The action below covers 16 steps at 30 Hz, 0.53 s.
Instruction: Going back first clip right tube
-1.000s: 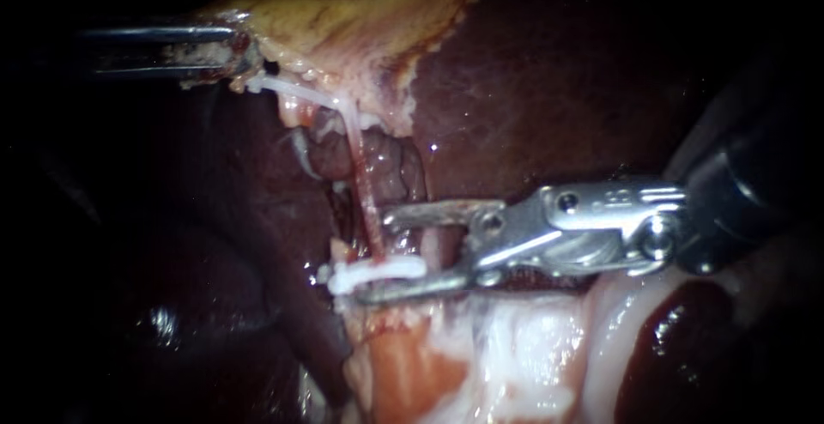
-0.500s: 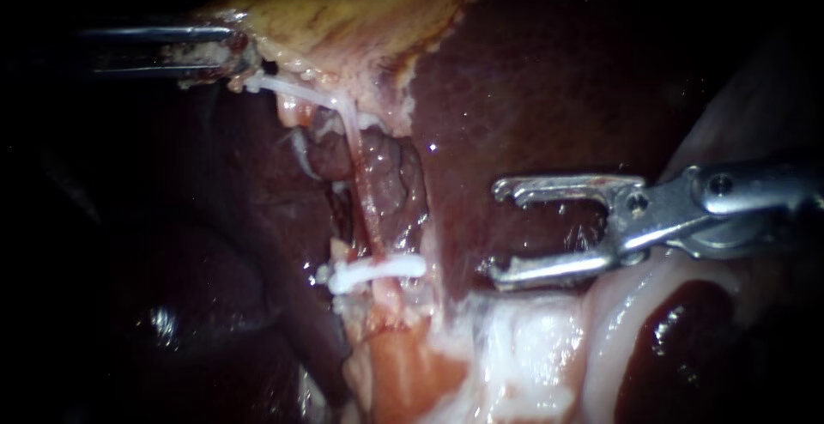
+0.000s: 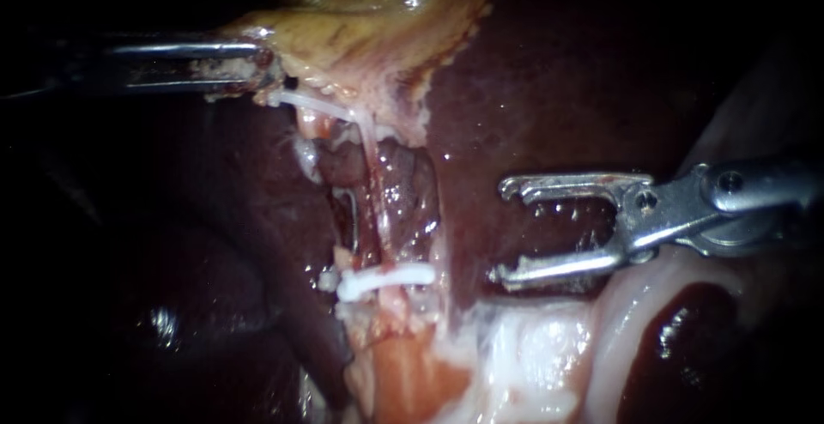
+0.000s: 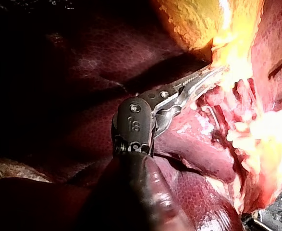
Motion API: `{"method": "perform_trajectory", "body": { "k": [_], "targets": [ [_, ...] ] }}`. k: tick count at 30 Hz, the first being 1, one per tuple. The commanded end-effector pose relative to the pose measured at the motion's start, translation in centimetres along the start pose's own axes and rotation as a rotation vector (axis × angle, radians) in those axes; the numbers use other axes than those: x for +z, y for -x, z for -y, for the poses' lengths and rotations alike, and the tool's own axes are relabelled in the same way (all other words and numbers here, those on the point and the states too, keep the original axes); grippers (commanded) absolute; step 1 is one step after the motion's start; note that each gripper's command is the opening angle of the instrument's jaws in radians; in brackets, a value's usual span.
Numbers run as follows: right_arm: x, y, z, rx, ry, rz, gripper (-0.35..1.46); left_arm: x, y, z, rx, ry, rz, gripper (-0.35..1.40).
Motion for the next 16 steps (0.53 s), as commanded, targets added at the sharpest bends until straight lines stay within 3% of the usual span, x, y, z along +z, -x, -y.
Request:
{"method": "perform_trajectory", "body": {
  "k": [1,16],
  "targets": [
    [0.01,0.00,0.00,0.000,0.000,0.000,0.50,0.02,0.02,0.01,-0.003,-0.001,0.004,-0.35],
    [0.02,0.00,-0.01,0.000,0.001,0.000,0.50,0.07,0.05,0.02,-0.001,0.002,0.007,-0.35]
  ]
}}
